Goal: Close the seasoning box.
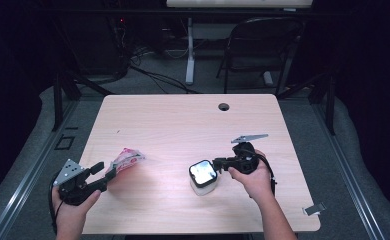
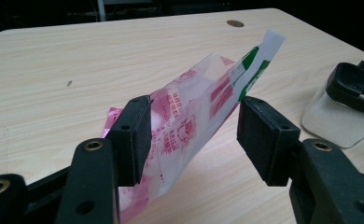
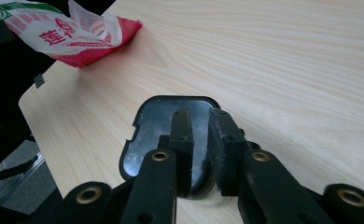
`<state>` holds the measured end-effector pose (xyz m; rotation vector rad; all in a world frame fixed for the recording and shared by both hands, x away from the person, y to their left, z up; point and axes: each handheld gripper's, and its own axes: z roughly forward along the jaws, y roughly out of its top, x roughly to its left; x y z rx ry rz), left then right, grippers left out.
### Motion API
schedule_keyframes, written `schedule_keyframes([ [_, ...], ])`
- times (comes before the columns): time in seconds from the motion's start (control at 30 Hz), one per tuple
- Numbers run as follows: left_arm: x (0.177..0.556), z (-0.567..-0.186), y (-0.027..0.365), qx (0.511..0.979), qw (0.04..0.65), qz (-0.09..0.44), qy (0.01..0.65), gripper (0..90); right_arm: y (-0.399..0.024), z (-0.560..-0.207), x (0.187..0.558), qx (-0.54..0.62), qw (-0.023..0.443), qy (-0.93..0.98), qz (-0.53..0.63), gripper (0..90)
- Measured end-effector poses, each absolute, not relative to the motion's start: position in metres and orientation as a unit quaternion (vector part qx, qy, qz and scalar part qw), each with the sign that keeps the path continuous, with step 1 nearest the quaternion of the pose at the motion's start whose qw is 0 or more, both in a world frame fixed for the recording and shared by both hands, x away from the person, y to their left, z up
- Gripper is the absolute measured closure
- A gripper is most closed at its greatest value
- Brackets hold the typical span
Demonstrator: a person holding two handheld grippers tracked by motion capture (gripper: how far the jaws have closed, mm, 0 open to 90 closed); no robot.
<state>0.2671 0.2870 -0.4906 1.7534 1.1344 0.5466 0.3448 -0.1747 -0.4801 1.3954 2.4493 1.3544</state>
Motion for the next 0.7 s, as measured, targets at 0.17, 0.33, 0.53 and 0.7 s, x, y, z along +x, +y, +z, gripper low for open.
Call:
schedule_keyframes([
  [0.17, 0.268, -0.493, 0.289, 0.714, 0.47, 0.223, 0.468, 44.5, -0.19, -0.477, 0.34, 0.451, 0.021, 0.779, 0.434, 74.3],
  [0.33, 0.269, -0.495, 0.29, 0.712, 0.47, 0.227, 0.47, 44.2, -0.205, -0.478, 0.331, 0.46, 0.031, 0.772, 0.439, 68.6],
  [0.53, 0.27, -0.499, 0.291, 0.716, 0.464, 0.227, 0.47, 43.2, -0.227, -0.486, 0.32, 0.471, 0.048, 0.763, 0.44, 59.0],
  [0.7, 0.271, -0.501, 0.291, 0.717, 0.458, 0.229, 0.473, 42.2, -0.246, -0.501, 0.316, 0.498, 0.066, 0.744, 0.44, 52.5],
])
